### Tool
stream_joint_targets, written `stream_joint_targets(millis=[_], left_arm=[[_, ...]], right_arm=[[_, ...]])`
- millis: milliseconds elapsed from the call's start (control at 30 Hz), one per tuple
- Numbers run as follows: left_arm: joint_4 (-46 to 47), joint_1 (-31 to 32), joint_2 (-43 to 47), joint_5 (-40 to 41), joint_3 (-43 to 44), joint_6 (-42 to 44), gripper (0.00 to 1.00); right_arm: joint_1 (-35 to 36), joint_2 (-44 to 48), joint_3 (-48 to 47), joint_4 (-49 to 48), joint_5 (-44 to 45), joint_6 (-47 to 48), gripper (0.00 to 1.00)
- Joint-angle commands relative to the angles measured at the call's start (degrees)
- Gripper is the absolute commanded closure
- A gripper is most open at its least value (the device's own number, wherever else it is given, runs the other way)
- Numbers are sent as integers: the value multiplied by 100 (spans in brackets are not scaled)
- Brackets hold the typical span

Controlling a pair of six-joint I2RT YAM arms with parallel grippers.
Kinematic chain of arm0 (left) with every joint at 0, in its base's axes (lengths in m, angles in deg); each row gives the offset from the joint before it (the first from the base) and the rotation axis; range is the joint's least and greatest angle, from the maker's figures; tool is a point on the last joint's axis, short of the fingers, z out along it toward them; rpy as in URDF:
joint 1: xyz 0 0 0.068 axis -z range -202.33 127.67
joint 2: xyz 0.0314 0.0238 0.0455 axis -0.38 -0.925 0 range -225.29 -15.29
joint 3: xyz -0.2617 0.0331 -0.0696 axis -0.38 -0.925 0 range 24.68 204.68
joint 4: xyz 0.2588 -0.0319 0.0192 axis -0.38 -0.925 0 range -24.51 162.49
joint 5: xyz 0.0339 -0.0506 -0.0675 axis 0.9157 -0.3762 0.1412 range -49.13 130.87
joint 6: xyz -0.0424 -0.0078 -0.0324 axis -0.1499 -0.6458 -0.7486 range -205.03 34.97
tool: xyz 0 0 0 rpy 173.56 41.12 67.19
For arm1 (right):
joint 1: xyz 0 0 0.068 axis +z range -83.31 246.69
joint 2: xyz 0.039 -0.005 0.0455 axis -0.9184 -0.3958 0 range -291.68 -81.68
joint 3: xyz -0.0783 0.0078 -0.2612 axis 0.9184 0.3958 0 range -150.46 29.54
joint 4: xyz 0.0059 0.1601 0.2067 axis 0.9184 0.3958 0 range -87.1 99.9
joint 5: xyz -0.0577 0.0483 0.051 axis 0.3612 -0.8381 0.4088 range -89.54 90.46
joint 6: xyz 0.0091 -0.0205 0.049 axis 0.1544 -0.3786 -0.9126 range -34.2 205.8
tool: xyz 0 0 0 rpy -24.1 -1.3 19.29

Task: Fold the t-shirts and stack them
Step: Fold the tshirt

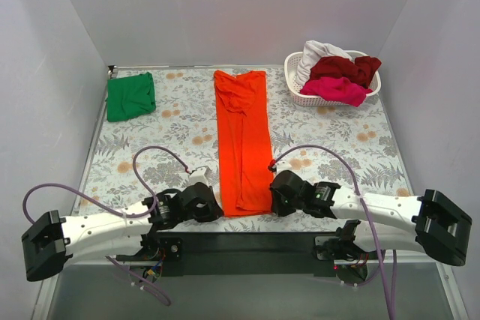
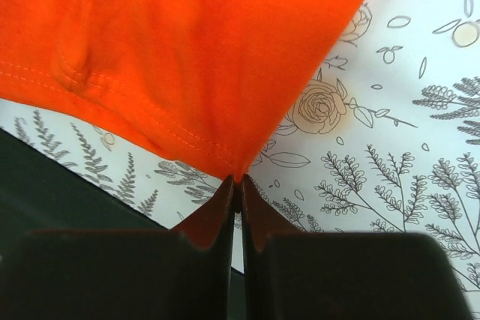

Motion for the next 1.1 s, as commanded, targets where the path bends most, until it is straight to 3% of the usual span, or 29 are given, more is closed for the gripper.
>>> stream_joint_targets(millis=[0, 133, 367, 700, 1067], left_arm=[[-59, 35, 550, 60, 161, 70, 100], [118, 35, 569, 666, 284, 262, 100], [926, -280, -423, 1247, 609, 982, 100], [2419, -1476, -1320, 757, 917, 2064, 100], [3045, -2417, -3043, 580, 1839, 2425, 100]], right_arm=[[46, 344, -452, 294, 217, 17, 99], [37, 362, -751, 294, 805, 228, 99], [-191, -296, -1375, 189, 1236, 720, 99], [-833, -1254, -1894, -329, 1175, 1362, 99], [-1939, -2362, -2781, -910, 543, 2118, 99]])
